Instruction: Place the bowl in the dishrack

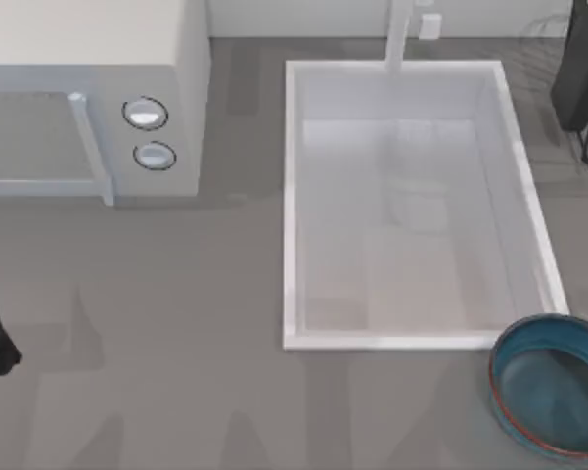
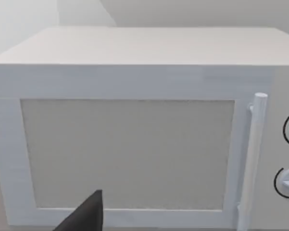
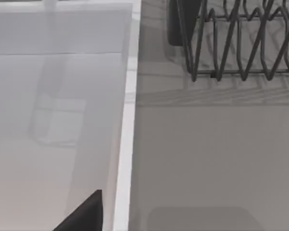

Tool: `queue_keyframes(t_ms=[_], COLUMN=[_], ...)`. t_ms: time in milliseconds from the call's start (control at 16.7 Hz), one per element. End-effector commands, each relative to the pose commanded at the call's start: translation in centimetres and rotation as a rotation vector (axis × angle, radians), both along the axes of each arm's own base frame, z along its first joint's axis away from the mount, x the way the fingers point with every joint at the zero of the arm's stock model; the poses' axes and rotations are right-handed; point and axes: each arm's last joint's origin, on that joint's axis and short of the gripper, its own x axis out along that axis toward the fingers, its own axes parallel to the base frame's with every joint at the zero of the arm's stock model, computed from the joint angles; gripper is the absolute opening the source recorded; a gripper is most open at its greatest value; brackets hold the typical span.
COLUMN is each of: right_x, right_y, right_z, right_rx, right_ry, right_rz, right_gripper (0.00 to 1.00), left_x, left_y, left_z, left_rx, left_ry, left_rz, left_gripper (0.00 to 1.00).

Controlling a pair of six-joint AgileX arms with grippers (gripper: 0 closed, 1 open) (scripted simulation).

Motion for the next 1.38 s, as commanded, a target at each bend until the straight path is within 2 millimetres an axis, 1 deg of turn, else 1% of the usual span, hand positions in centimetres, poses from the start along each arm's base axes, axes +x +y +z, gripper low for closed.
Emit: queue_keyframes(t_ms=[120, 360, 540, 660, 780, 900, 1260, 1380], right_x=[1.4, 5.1, 7.7, 9.2, 10.4, 11.1, 11.2, 11.3], right_y=[0.3, 1.1, 1.9, 2.3, 2.7, 2.9, 2.8, 2.9], right_z=[0.9, 2.0, 2.5, 2.6, 2.6, 2.7, 2.6, 1.6], right_rx=[0.005, -0.001, -0.014, -0.025, -0.034, -0.039, -0.038, -0.04], right_ry=[0.218, 0.642, 0.882, 1.009, 1.097, 1.142, 1.147, 1.153], right_rz=[0.006, 0.011, 0.009, 0.005, 0.002, 0.0, -0.003, -0.001], right_gripper=[1.0, 1.0, 1.0, 1.0, 1.0, 1.0, 1.0, 1.0], left_x=[0.0, 0.0, 0.0, 0.0, 0.0, 0.0, 0.0, 0.0], left_y=[0.0, 0.0, 0.0, 0.0, 0.0, 0.0, 0.0, 0.0], left_z=[0.0, 0.0, 0.0, 0.0, 0.0, 0.0, 0.0, 0.0], left_rx=[0.0, 0.0, 0.0, 0.0, 0.0, 0.0, 0.0, 0.0], left_ry=[0.0, 0.0, 0.0, 0.0, 0.0, 0.0, 0.0, 0.0], left_rz=[0.0, 0.0, 0.0, 0.0, 0.0, 0.0, 0.0, 0.0], left_gripper=[1.0, 1.0, 1.0, 1.0, 1.0, 1.0, 1.0, 1.0])
